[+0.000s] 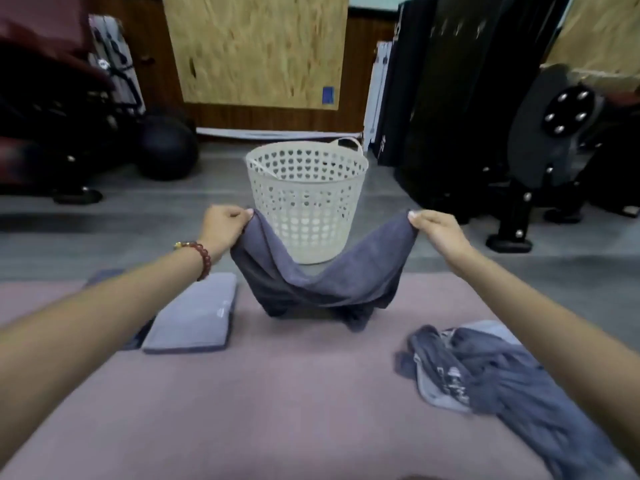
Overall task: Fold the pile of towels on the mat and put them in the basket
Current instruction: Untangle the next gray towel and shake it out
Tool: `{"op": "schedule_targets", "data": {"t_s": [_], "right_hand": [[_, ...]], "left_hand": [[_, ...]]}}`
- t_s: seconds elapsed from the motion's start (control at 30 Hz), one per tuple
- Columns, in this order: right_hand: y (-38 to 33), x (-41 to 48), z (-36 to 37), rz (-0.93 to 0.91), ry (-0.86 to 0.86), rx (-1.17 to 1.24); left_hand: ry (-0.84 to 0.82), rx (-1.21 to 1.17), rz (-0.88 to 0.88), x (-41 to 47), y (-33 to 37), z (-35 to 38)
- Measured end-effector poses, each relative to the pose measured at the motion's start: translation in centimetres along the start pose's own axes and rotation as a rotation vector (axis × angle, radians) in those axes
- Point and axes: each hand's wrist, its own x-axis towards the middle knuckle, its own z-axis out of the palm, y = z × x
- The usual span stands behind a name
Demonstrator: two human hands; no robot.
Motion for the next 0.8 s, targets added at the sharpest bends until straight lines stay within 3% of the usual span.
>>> {"op": "schedule_targets", "data": {"t_s": [0.1,0.17,0.27,0.33,0.4,0.5,0.57,0.67,0.73,0.8], "right_hand": [[5.9,-2.4,2.3,0.146,-0.142,-0.068],[8.9,-4.2,3.5,0.325,-0.318,-0.079],[12.6,-6.5,4.9,0.513,-0.728,-0.217],[14.0,-7.3,5.3,0.564,-0.854,-0.293],[14.8,-7.1,5.6,0.589,-0.839,-0.264],[15.5,-4.7,6.1,0.565,-0.676,-0.223],[15.5,-1.9,6.5,0.531,-0.473,-0.198],[16.0,3.9,6.8,0.448,-0.006,-0.13],[16.6,7.5,6.7,0.389,0.267,-0.036],[18.0,8.9,7.0,0.398,0.328,-0.032]], "left_hand": [[-0.167,0.141,-0.037,-3.0,-5.3,2.0],[-0.411,0.326,-0.135,-4.1,-9.1,2.2],[-0.893,0.484,-0.438,-4.3,-17.4,1.2],[-1.03,0.506,-0.498,-5.0,-19.5,1.4],[-0.96,0.428,-0.423,-6.9,-16.5,2.5],[-0.655,0.253,-0.397,-6.1,-15.0,4.5],[-0.445,0.151,-0.395,-3.6,-14.6,5.6],[-0.146,-0.018,-0.309,2.1,-14.5,7.3],[-0.071,-0.116,-0.297,5.6,-14.7,8.4],[-0.085,-0.072,-0.336,6.9,-16.1,10.2]]}}
